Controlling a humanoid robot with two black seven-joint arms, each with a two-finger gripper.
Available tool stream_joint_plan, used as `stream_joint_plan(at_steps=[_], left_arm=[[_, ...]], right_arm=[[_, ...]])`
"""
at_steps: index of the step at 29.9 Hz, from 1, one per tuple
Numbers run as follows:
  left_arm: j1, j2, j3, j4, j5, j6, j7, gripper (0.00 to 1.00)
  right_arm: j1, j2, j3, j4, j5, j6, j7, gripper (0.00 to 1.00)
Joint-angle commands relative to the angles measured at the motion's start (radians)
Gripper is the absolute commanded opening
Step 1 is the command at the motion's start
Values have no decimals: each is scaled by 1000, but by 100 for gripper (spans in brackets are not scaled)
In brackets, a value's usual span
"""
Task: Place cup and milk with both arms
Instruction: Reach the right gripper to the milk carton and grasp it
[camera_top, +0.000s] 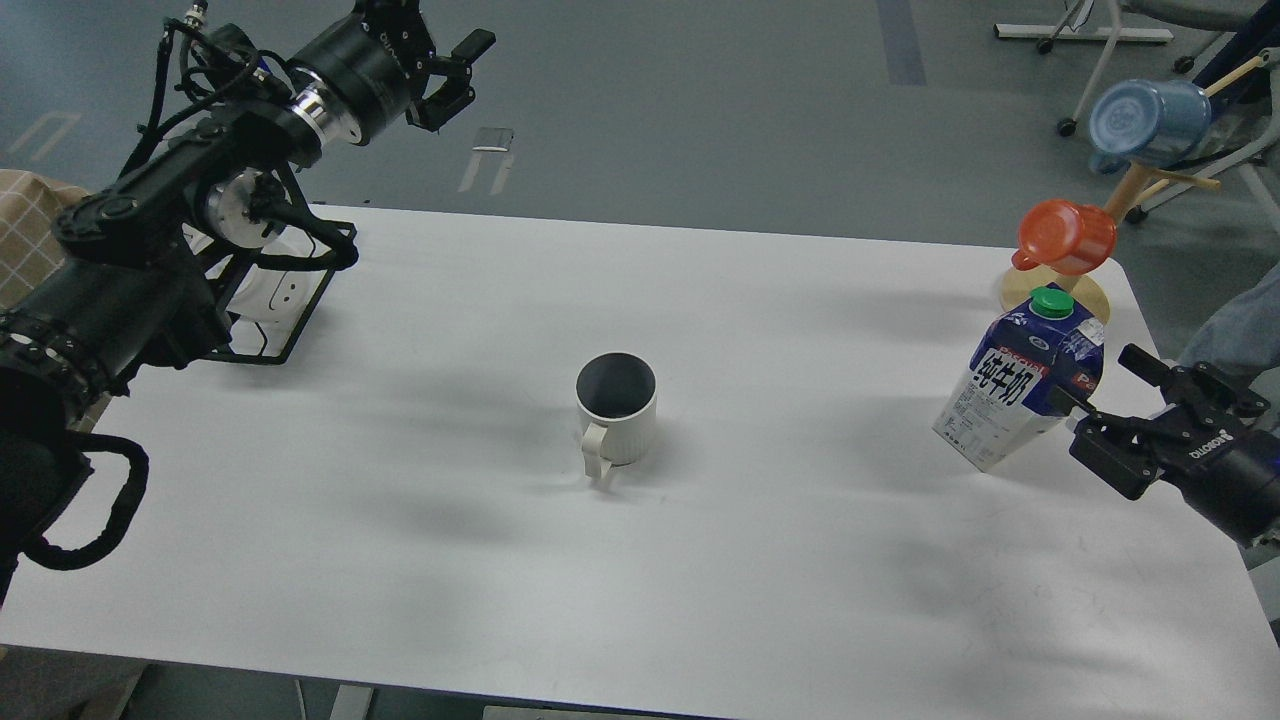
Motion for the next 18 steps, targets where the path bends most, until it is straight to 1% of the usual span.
stream_joint_plan(at_steps=[1,3,4,7,8,9,10,15,16,18], left_arm=[[2,1,-1,0,0,0,-1,97],[2,1,1,0,0,0,-1,97],[2,1,1,0,0,0,-1,97],[2,1,-1,0,0,0,-1,97],[2,1,-1,0,0,0,-1,97],[2,2,-1,-2,0,0,-1,97],[2,1,-1,-2,0,0,-1,97],[2,2,1,-2,0,0,-1,97],[2,2,1,-4,0,0,-1,97],[2,2,1,-4,0,0,-1,97]], right_arm=[[6,30,-1,-24,-10,0,0,81],[13,42,0,-39,-19,0,0,70],[19,50,-1,-39,-25,0,0,62],[20,64,-1,-45,-28,0,0,55],[20,64,-1,-45,-28,0,0,55],[20,68,-1,-45,-28,0,0,47],[20,71,-1,-45,-28,0,0,37],[20,76,-1,-53,-28,0,0,13],[20,76,-1,-53,-28,0,0,5],[23,74,-1,-50,-27,0,0,3]])
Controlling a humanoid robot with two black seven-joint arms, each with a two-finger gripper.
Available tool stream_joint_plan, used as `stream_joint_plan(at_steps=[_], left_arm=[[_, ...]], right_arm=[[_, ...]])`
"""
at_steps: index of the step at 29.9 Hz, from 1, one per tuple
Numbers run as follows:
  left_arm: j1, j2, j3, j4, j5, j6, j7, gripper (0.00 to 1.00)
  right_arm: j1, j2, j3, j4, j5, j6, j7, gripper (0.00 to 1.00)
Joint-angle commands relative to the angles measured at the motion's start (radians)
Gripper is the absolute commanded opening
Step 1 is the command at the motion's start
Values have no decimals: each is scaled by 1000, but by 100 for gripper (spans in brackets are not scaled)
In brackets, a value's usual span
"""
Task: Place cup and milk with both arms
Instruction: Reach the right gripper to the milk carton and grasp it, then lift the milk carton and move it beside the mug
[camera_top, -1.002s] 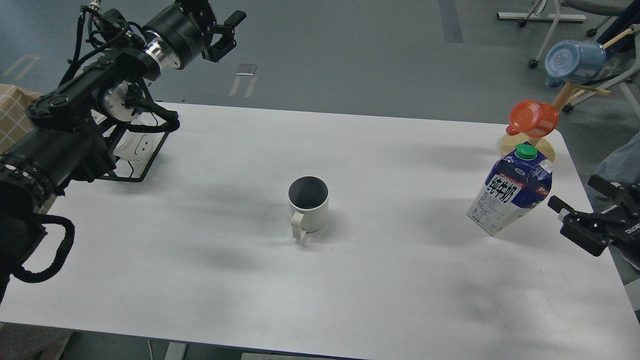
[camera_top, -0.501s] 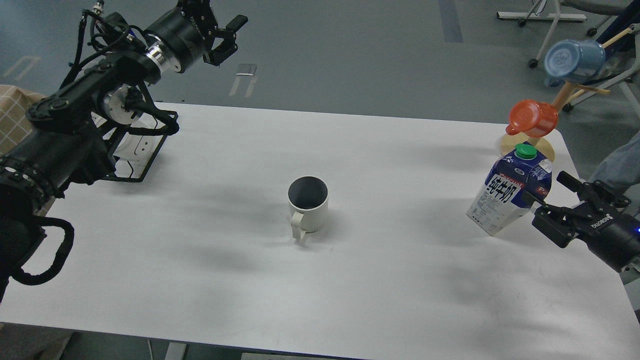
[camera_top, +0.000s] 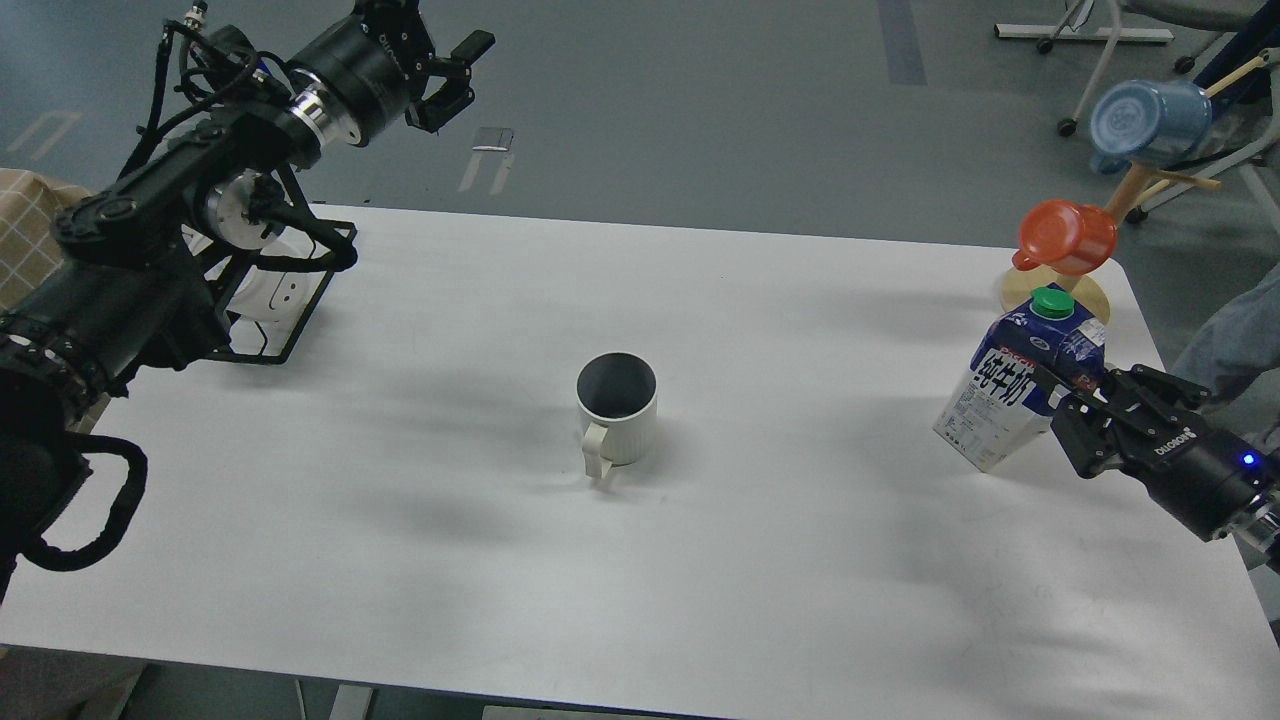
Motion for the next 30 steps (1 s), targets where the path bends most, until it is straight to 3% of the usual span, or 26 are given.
stream_joint_plan(at_steps=[1,16,30], left_arm=[[0,0,0,-1,0,0,0,97],[0,-1,-1,-2,2,-5,2,97],[2,0,-4,-1,0,-5,0,97]], right_arm=[[2,0,1,7,1,0,0,0],[47,-27,46,155,-28,0,0,0],[117,218,32,136,-260,0,0,0]])
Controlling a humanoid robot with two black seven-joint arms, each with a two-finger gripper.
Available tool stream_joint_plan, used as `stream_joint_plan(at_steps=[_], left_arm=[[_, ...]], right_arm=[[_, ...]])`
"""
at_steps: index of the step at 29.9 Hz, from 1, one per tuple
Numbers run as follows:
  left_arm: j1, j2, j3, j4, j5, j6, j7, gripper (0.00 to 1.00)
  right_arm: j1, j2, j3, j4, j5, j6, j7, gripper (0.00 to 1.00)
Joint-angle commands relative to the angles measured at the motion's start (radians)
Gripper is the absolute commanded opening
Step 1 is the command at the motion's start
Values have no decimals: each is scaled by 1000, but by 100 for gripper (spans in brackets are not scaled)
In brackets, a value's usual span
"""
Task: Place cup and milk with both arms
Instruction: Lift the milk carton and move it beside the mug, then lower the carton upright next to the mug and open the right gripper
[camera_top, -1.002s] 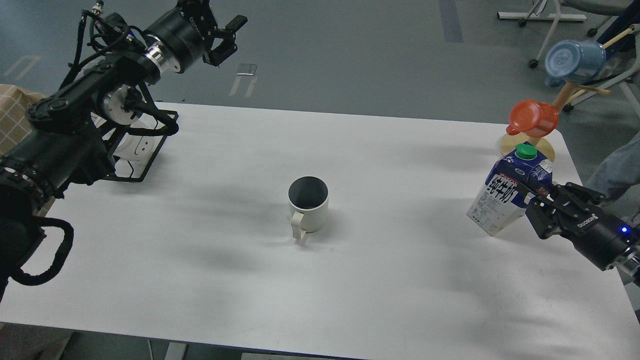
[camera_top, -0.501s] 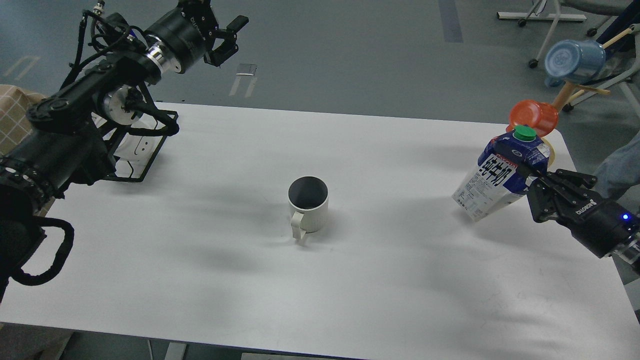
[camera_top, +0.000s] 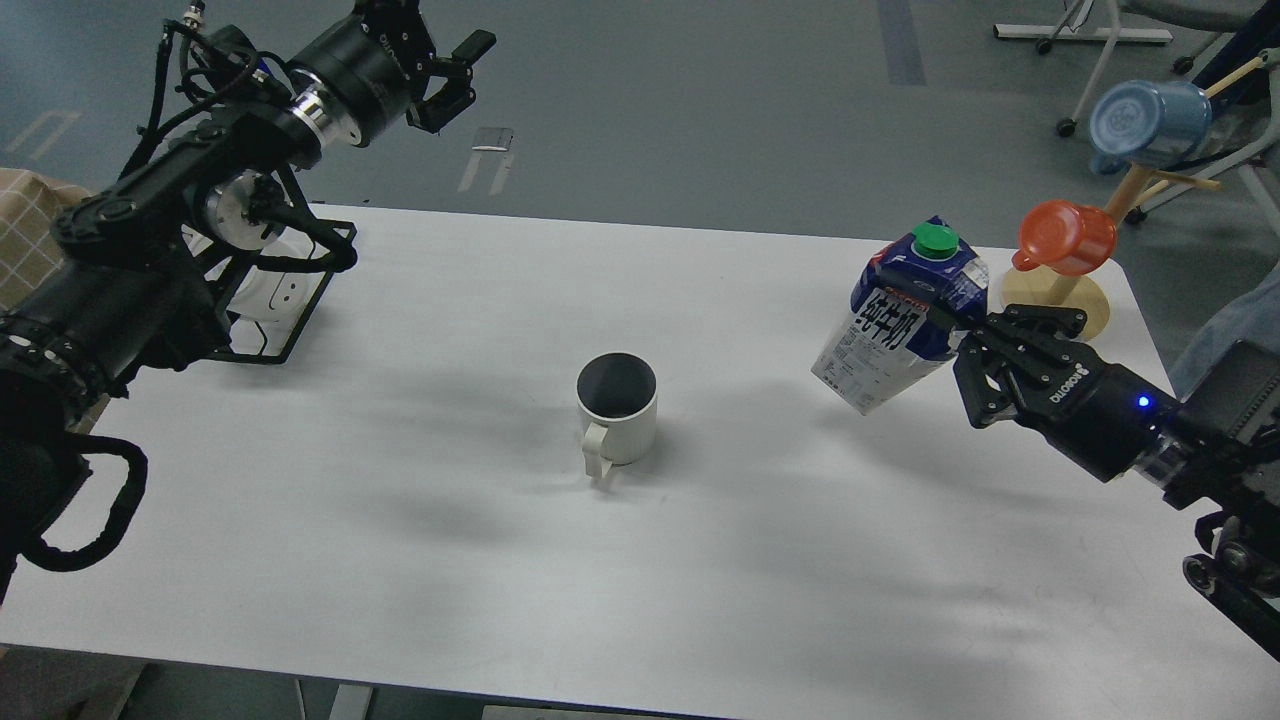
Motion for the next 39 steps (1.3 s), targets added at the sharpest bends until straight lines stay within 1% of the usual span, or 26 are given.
stream_joint_plan(at_steps=[1,4,8,17,27,31,39], left_arm=[[0,0,0,0,0,0,0,97],[0,3,2,0,0,0,0,97],[0,6,2,1,0,0,0,97],[8,8,0,0,0,0,0,97],[11,9,-3,0,0,0,0,97],[11,12,-4,0,-2,0,0,97],[12,12,-11,1,-2,0,0,97]], right_arm=[[12,59,-1,-18,-6,0,0,0],[19,105,-5,-43,-6,0,0,0],[32,131,-22,-64,-6,0,0,0],[33,151,-102,-83,-6,0,0,0],[64,199,-117,-128,-6,0,0,3],[78,205,-140,-139,-6,0,0,5],[82,217,-166,-155,-6,0,0,6]])
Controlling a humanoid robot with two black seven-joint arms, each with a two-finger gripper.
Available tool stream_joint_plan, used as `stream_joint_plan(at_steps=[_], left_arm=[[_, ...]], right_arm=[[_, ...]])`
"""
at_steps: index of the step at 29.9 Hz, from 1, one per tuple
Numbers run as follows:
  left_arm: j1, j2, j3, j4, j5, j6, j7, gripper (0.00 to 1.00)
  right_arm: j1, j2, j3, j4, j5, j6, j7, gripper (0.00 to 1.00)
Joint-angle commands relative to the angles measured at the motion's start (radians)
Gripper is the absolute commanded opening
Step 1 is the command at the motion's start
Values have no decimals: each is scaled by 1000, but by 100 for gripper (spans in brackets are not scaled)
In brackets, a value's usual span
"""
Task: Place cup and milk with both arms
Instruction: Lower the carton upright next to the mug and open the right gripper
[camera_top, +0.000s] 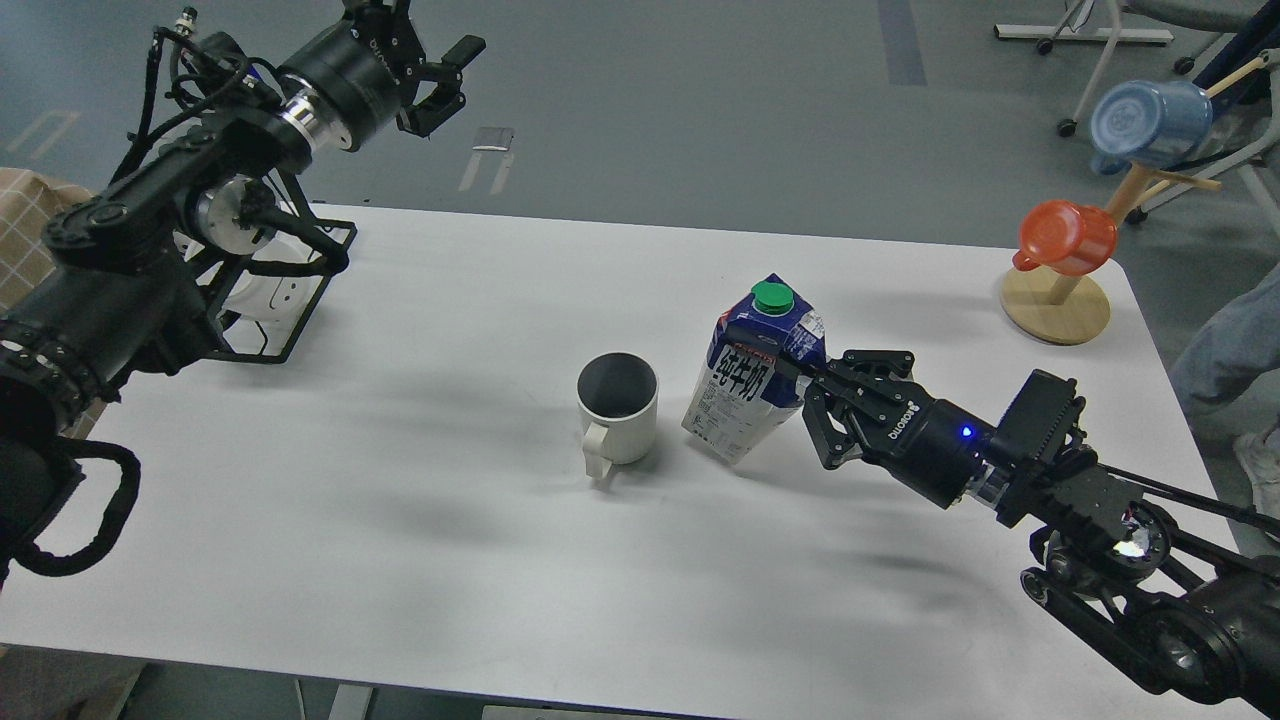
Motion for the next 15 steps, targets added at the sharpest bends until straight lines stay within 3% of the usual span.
stream_joint_plan(at_steps=[1,15], left_arm=[[0,1,-3,0,-1,0,0,97],[9,5,-3,0,-1,0,0,97]], right_arm=[[1,6,-3,-3,0,0,0,6],[17,30,-1,-37,0,0,0,6]])
